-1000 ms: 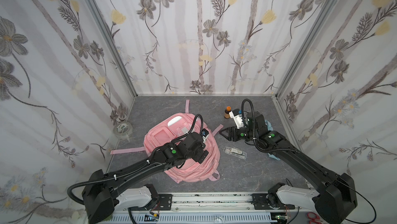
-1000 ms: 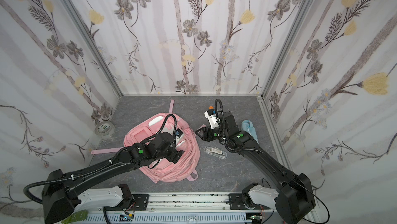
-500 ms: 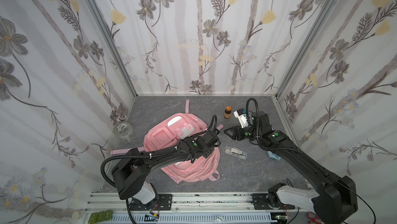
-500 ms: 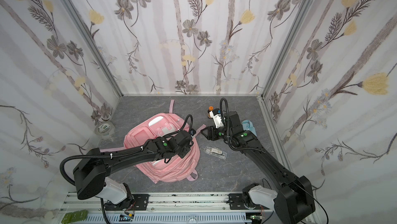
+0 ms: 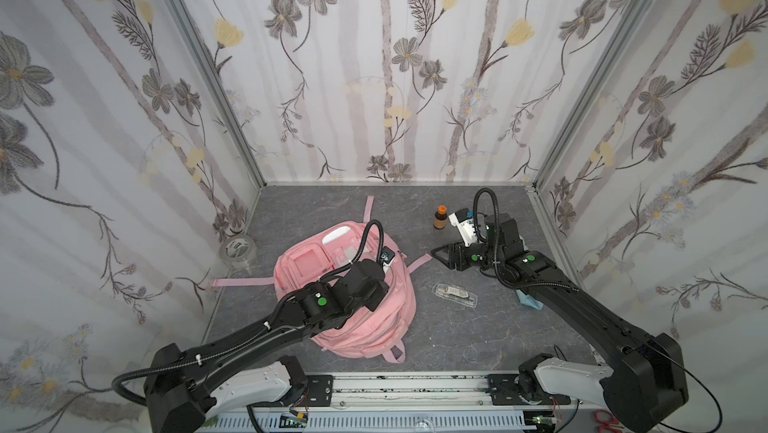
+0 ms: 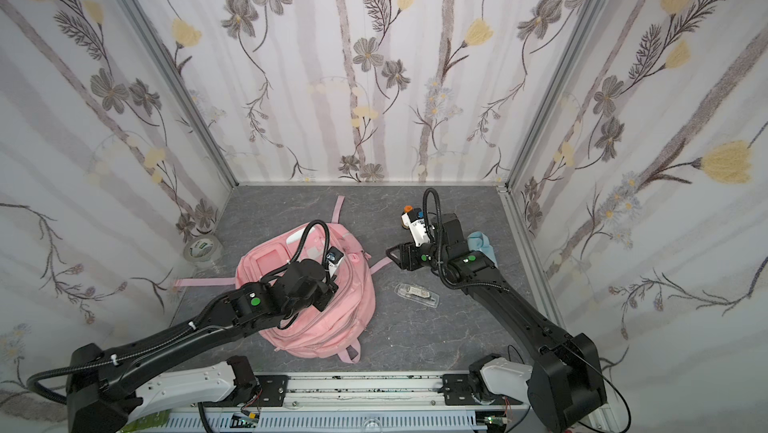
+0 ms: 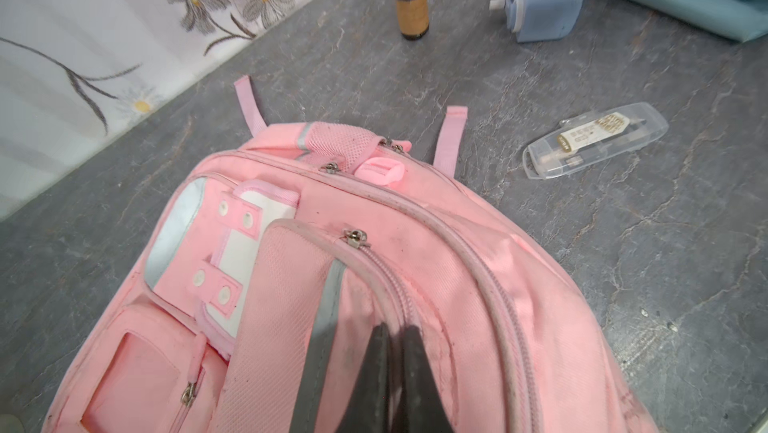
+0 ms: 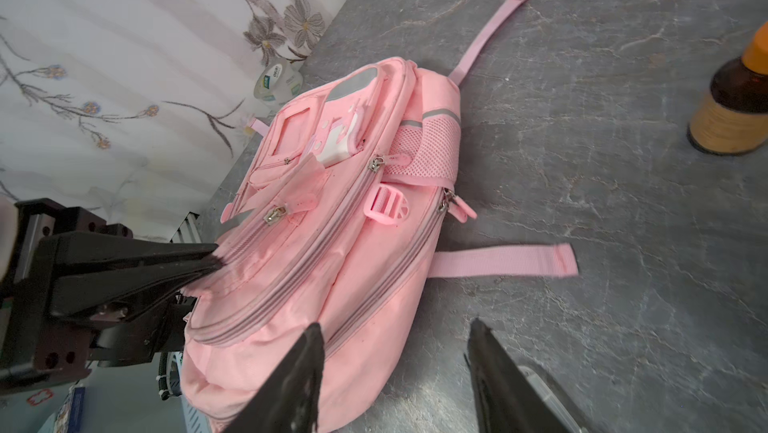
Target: Pack the student bag
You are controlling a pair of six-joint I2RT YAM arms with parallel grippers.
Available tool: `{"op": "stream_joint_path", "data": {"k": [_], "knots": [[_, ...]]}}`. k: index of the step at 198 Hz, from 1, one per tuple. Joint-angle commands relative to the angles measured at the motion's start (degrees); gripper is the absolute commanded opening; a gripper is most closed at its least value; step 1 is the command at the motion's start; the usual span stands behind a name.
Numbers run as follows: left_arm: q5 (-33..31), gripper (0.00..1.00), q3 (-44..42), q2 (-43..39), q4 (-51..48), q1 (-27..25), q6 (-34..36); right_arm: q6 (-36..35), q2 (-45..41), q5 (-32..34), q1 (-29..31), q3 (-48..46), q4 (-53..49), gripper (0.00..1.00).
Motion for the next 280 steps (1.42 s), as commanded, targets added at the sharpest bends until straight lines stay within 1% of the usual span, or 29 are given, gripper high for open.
{"op": "stream_joint_path", "data": {"k": [1, 13, 30, 42, 60, 68, 90, 110, 130, 141, 163, 190, 211, 234, 262, 280], "knots": [[-1.1, 0.0, -3.2, -9.1, 5.4, 0.8, 4.0, -9.0, 2.3, -11.6, 0.0, 0.0, 10.3, 0.55], [-0.4, 0.0, -4.9, -15.0, 3.1, 1.3, 4.1, -10.8, 4.2, -13.0, 0.0, 0.9, 12.5, 0.54], [1.3, 0.0, -6.2, -21.3, 0.0, 1.7, 4.1, -12.9, 6.4, -16.7, 0.6, 0.7, 18.2, 0.52], [1.1, 0.0, -6.3, -23.8, -2.1, 1.6, 3.4, -17.9, 7.7, -20.0, 1.6, 0.7, 19.3, 0.51], [1.3, 0.0, -6.1, -25.0, -4.5, 1.6, 3.3, -29.7, 9.9, -20.9, 3.9, 2.6, 14.1, 0.52], [1.4, 0.0, -5.9, -24.8, -4.8, 1.6, 3.0, -34.1, 13.1, -21.0, 4.7, 4.9, 9.9, 0.52], [1.9, 0.0, -5.8, -23.7, -3.6, 1.6, 3.2, -39.9, 20.0, -22.3, 6.7, 10.7, 3.3, 0.5], [2.1, 0.0, -5.9, -23.0, -2.5, 1.7, 3.8, -42.3, 25.2, -22.9, 8.3, 15.1, 0.2, 0.48], [2.5, 0.0, -5.8, -23.0, -2.1, 1.7, 3.9, -43.4, 29.1, -24.0, 9.2, 18.5, -1.1, 0.49], [3.0, 0.0, -5.8, -23.0, -2.2, 1.7, 3.9, -44.3, 31.3, -25.7, 9.3, 20.4, -2.4, 0.49], [3.3, 0.0, -5.5, -22.7, -2.5, 1.7, 3.5, -45.7, 36.4, -27.4, 9.6, 25.5, -7.2, 0.49], [4.1, 0.0, -4.8, -22.0, -2.9, 1.6, 3.0, -45.3, 41.1, -27.4, 11.0, 28.5, -7.8, 0.49], [4.0, 0.0, -4.3, -21.6, -3.7, 1.6, 3.1, -44.3, 45.2, -31.9, 11.3, 31.8, -9.2, 0.48], [4.2, 0.0, -4.1, -21.6, -4.1, 1.7, 3.2, -48.2, 48.4, -32.9, 11.9, 35.0, -14.1, 0.49], [4.9, 0.0, -4.0, -21.7, -4.3, 1.9, 3.1, -51.5, 50.5, -35.4, 11.7, 35.6, -17.0, 0.49], [5.3, 0.0, -4.2, -21.9, -4.4, 2.1, 3.1, -54.4, 52.0, -36.6, 11.8, 36.7, -20.5, 0.49]]}}
